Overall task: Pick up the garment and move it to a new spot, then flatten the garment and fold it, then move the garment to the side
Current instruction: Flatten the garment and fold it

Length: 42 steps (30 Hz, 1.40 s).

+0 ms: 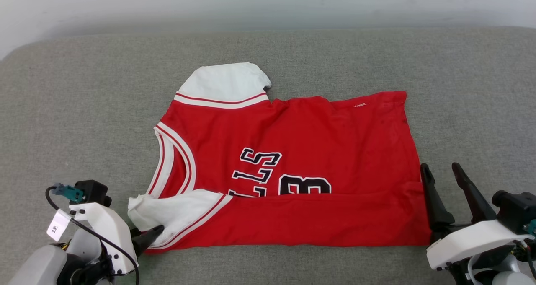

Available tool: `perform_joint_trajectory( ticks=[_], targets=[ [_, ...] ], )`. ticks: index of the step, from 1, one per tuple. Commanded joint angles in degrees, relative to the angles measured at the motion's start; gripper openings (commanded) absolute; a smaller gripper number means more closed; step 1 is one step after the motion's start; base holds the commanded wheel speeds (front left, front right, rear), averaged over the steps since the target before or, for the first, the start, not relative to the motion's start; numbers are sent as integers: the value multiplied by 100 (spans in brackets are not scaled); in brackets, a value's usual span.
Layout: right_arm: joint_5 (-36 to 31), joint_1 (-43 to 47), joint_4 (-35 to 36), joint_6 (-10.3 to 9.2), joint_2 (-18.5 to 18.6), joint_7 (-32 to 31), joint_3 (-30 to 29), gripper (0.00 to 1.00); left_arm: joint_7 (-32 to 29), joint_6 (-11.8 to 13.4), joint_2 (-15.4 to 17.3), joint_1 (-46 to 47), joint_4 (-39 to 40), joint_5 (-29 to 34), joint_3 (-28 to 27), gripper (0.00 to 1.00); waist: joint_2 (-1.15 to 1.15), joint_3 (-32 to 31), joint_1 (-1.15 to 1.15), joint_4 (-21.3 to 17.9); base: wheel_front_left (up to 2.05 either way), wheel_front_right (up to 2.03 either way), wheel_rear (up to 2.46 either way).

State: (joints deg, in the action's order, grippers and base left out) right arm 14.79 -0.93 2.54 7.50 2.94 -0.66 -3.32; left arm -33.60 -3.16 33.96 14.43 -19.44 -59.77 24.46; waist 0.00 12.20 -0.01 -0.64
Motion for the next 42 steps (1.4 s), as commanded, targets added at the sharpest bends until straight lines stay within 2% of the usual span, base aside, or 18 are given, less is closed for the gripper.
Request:
perform_joint_trajectory(
  ticks=[1, 4, 11, 19, 23, 26, 33, 38, 39, 40, 41, 42],
  targets=[
    [42, -65, 30, -2, -9, -42, -22, 100, -143, -25, -342, -285, -235, -34, 327, 0, 0, -12, 1, 15, 0, 0, 0],
    [96, -11, 35, -2, -9, -137, -109, 100, -45, -130, -416, -260, -281, -6, 378, 0, 0, -84, 1, 78, 0, 0, 0],
    [265, 164, 47, -3, -3, -714, -330, 100, 494, -227, -216, -135, -112, 226, 237, 0, 0, -385, 1, 235, 0, 0, 0],
    [166, 349, -48, -2, 101, -2513, -894, 100, 879, -47, 119, -260, 599, 481, 44, 0, 0, -641, 1, 362, 0, 0, 0],
    [187, 372, -55, -2, 156, -3416, -864, 100, 873, 37, 221, -305, 957, 524, 13, 0, 0, -649, 1, 418, 0, 0, 0],
    [184, 296, -38, -2, 174, -3854, -757, 100, 831, 93, 259, -319, 1168, 524, 13, 0, 0, -590, 1, 450, 0, 0, 0],
    [106, 40, -297, -2, 205, -4288, -534, 100, 819, 79, 203, -207, 1359, 520, 51, 0, 0, -280, 1, 516, 0, 0, 0],
    [96, -25, -729, -2, 153, -4535, -477, 100, 868, 18, 154, -126, 1310, 519, 83, 0, 0, -111, 1, 577, 0, 0, 0],
    [147, -47, -817, -2, 134, -4591, -462, 96, 877, 16, 143, -112, 1296, 518, 87, 0, 0, -89, 1, 585, 0, 0, 0],
    [187, -53, -893, -2, 115, -4650, -450, 40, 886, 6, 129, -97, 1285, 520, 95, 0, 0, -68, 1, 596, 0, 0, 0],
    [227, -41, -946, -2, 89, -4718, -437, 0, 898, -15, 109, -72, 1276, 515, 100, 0, 0, -39, 1, 616, 0, 0, 0],
    [275, -39, -978, -1, 61, -4768, -444, 0, 907, -34, 94, -60, 1255, 500, 103, 0, 0, -27, 1, 629, 0, 0, 0]
  ],
)
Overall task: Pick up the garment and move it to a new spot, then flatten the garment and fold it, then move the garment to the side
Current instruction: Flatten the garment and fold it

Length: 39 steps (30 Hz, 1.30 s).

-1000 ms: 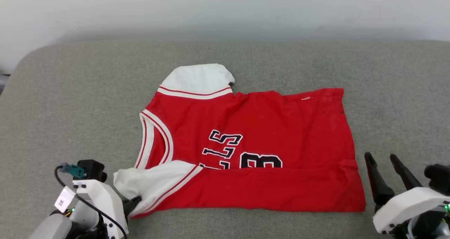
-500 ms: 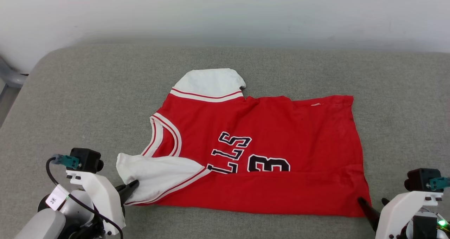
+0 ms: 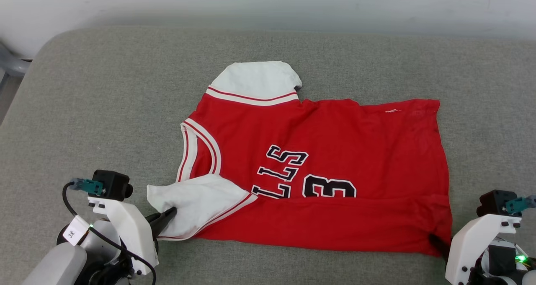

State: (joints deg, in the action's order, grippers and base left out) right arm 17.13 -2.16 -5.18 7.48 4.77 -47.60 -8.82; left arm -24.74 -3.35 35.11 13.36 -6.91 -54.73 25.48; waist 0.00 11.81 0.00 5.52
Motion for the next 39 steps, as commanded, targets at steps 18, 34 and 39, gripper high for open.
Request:
perform_joint_trajectory(
  ticks=[18, 34, 39],
  targets=[
    [19, 439, 712, 0, 199, -119, 119, 0, 198, 107, 7, -414, 55, 16, 68, 0, 0, -846, 0, 12, 0, 0, 0],
    [169, 1605, 781, 0, 107, 157, 190, 0, 276, 504, 16, -1516, 14, -325, 27, 0, 0, -1299, 0, -67, 0, 0, 0],
    [185, 1582, 407, 0, 83, 684, 293, 100, 529, 397, -188, -1356, -466, -283, 46, 0, 0, -1283, 0, -87, 0, 0, 0]
  ],
)
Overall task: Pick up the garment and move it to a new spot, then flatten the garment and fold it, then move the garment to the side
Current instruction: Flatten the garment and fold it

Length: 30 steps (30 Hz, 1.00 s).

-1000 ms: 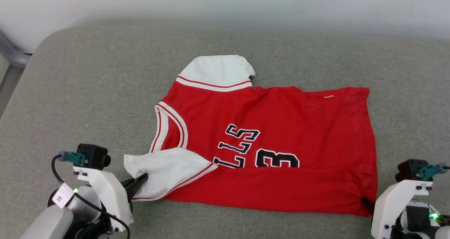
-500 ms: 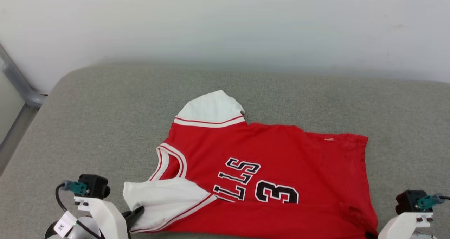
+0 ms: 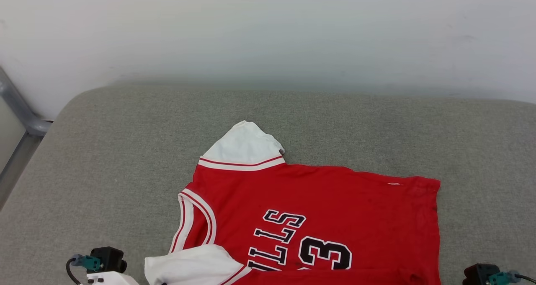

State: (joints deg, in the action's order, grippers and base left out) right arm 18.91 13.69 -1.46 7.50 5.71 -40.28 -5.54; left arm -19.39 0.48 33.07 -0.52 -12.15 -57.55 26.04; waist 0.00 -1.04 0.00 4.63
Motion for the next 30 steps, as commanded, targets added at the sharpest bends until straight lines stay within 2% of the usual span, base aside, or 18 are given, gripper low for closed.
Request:
perform_joint_trajectory(
  ticks=[1, 2, 7, 12, 17, 23, 27, 30],
  targets=[
    [-1, -6, 5, -2, 32, 71, 16, 100, 32, -18, -3, 53, -37, 31, 4, 32, 0, -5, 0, -4, 0, 0, 0],
    [31, -37, 6, -2, 46, 230, 41, 100, 104, -48, -26, 87, -96, 49, -5, 99, 0, -6, 0, -11, 0, 0, 0],
    [1, -192, 122, -2, 72, 1353, 103, 100, 532, -130, -69, 286, -268, 257, -68, 100, 0, -32, 0, -26, 0, 0, 0],
    [-172, -355, 279, -2, 7, 2540, 213, 100, 1016, -111, -55, 521, -268, 598, -117, 100, 0, -38, 0, -55, 0, 0, 0],
    [-450, -583, 416, -2, 8, 3437, 323, 100, 1439, -104, -125, 781, -312, 808, -175, 100, 0, 24, 0, -145, 0, 0, 0],
    [-732, -777, 799, -2, -137, 3778, 178, 100, 1924, 16, -207, 1252, -195, 1121, -279, 100, 0, 342, 0, -253, 0, 0, 0],
    [-923, -990, 1131, -2, -212, 3760, 139, 100, 2173, 65, -205, 1694, -160, 1265, -389, 100, 0, 796, 0, -381, 0, 0, 0],
    [-997, -1264, 1323, -2, -253, 3756, 146, 100, 2257, 10, -158, 2143, -184, 1309, -504, 100, 0, 1200, 0, -496, 0, 0, 0]
  ],
)
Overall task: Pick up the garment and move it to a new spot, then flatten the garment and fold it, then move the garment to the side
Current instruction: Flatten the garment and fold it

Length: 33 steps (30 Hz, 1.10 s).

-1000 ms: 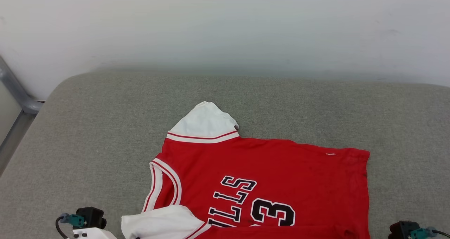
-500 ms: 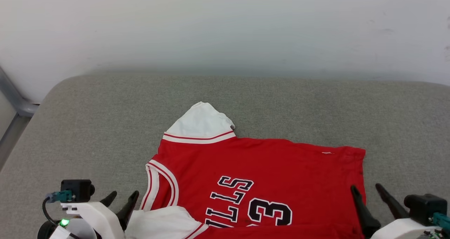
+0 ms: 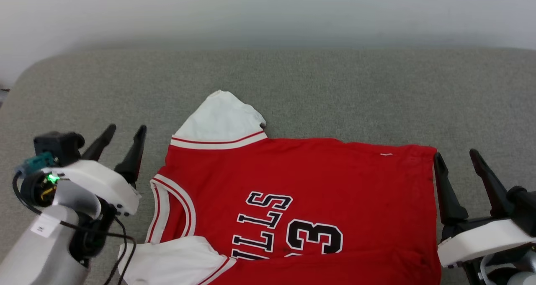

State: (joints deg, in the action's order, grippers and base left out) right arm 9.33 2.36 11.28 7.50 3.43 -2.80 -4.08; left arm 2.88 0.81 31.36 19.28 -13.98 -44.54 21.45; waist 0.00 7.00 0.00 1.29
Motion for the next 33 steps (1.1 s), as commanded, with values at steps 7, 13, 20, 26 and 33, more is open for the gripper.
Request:
perform_joint_trajectory(
  ticks=[7, 13, 20, 26, 33],
  targets=[
    [-141, -700, 177, -2, -59, 16, 123, 100, -491, -538, 235, 1454, -307, -74, 14, 100, 0, 1141, 0, -444, 0, 0, 0],
    [42, -996, 20, -2, -60, 129, 319, 100, -1626, -801, 509, 2522, -748, -525, 334, 100, 0, 1520, 0, -780, 0, 0, 0],
    [211, -1065, -119, -2, -58, 350, 282, 100, -3114, -830, 794, 3305, -1049, -1296, 720, 100, 0, 1805, 0, -1105, 0, 0, 0],
    [377, -1077, -215, -2, -59, 533, 340, 100, -4053, -832, 1054, 3671, -1407, -1563, 981, 100, 0, 2037, 0, -1338, 0, 0, 0],
    [535, -1143, -347, -2, -59, 691, 454, 100, -4522, -827, 1090, 3780, -1877, -1720, 1116, 100, 0, 2303, 0, -1538, 0, 0, 0]
  ],
)
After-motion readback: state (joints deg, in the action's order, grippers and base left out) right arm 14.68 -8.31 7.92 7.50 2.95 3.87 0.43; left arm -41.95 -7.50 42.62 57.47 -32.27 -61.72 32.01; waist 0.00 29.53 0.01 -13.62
